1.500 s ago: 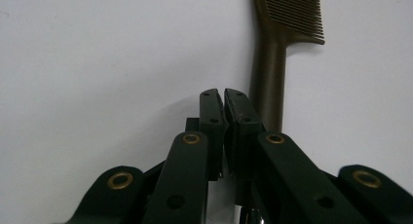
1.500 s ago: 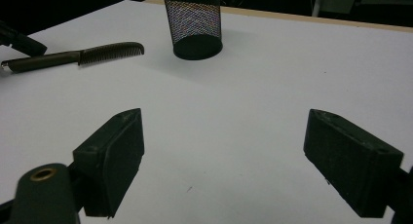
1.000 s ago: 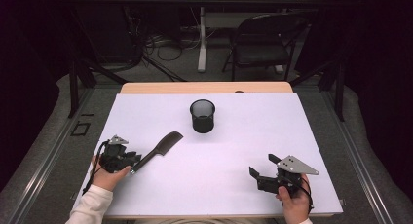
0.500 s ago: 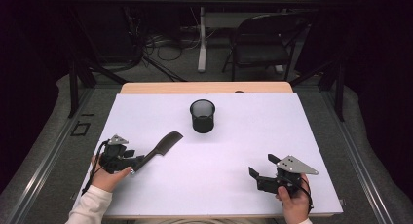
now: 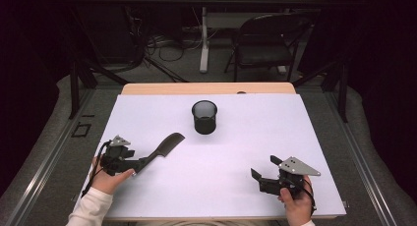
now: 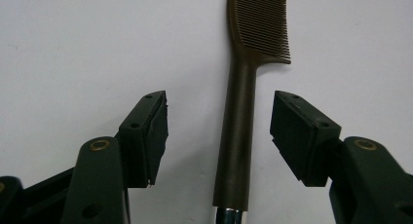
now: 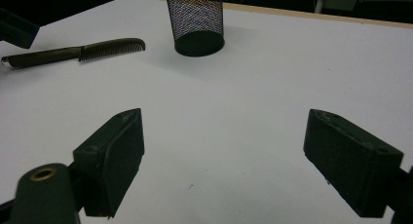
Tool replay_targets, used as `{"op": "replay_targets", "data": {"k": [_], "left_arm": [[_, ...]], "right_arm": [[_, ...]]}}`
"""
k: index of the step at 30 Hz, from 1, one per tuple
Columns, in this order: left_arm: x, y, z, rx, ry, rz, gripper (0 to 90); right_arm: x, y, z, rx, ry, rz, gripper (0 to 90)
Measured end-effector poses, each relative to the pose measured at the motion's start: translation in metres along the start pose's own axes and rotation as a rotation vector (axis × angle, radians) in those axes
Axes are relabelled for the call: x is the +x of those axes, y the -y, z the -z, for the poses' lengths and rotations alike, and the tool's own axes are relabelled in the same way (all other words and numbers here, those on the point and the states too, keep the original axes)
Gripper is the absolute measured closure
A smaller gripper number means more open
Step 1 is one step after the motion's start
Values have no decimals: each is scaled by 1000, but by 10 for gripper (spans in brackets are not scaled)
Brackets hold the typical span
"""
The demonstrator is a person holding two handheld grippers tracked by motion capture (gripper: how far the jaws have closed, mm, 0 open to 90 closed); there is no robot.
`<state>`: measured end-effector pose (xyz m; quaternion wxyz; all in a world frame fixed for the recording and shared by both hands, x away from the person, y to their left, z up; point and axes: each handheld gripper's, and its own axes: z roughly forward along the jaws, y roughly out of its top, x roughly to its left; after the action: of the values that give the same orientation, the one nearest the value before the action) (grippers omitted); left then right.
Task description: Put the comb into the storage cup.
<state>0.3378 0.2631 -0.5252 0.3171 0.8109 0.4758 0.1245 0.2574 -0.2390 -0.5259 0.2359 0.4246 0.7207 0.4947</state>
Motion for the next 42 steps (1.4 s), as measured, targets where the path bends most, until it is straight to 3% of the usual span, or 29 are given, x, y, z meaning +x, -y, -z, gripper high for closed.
{"op": "replay_targets", "data": {"k": [3, 11, 16, 19, 21, 23, 34, 37, 42], "left_arm": [[0, 0, 1, -9, 24, 1, 410], [-1, -4, 5, -23, 2, -26, 407], [-3, -5, 7, -45, 25, -51, 399], [-4, -6, 7, -21, 28, -51, 388], [-5, -7, 7, -1, 30, -30, 364], [-5, -9, 7, -6, 38, -23, 311], [-6, -23, 7, 31, 20, -55, 186], [-7, -26, 8, 42, 6, -78, 196], [-4, -29, 6, 64, 12, -66, 203]], "right_arm": [[0, 0, 0, 2, -1, 1, 148], [0, 0, 0, 3, -1, -1, 148], [0, 0, 0, 1, -2, 1, 147], [0, 0, 0, 4, -1, 0, 148], [0, 0, -1, 1, -1, 1, 148], [0, 0, -1, -1, -1, -1, 147], [1, 1, -2, 2, 0, 3, 148], [1, 1, -2, 12, 3, 0, 148], [1, 1, -3, 8, -1, 3, 148]]}}
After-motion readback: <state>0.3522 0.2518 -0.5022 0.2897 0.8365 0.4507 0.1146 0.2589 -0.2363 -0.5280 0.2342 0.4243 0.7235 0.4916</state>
